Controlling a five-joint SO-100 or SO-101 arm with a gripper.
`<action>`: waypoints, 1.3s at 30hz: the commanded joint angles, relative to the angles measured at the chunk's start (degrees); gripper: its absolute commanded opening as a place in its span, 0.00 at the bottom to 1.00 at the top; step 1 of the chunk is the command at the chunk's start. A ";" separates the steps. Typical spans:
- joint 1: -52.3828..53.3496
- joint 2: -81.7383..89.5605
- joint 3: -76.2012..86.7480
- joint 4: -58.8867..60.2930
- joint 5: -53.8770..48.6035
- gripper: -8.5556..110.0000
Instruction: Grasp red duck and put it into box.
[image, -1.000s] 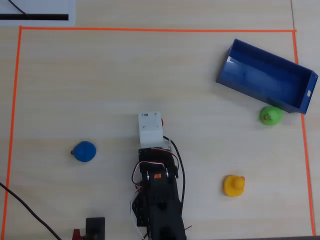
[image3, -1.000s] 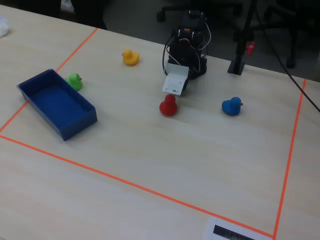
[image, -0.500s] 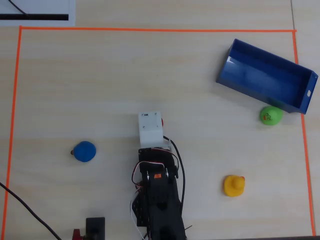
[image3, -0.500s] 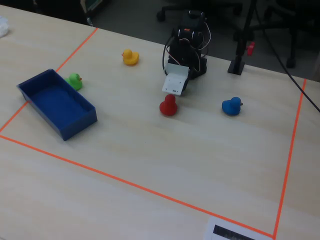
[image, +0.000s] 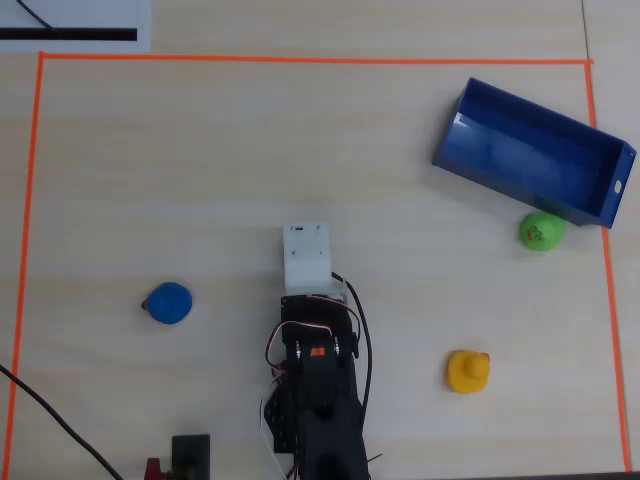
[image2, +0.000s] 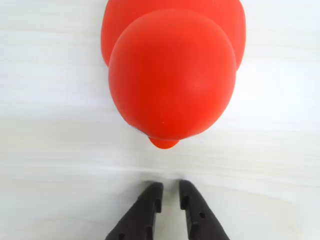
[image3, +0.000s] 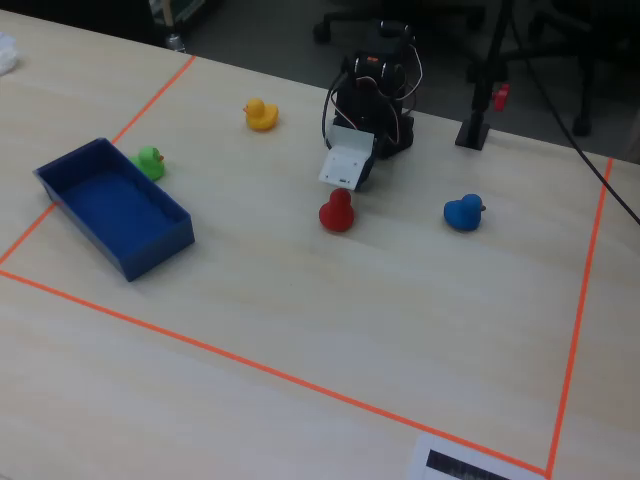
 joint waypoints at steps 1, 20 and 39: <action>1.14 0.18 -0.09 0.97 -0.35 0.07; 4.83 -19.69 -16.35 -13.45 -5.19 0.35; 7.03 -38.76 -17.31 -31.82 -5.80 0.35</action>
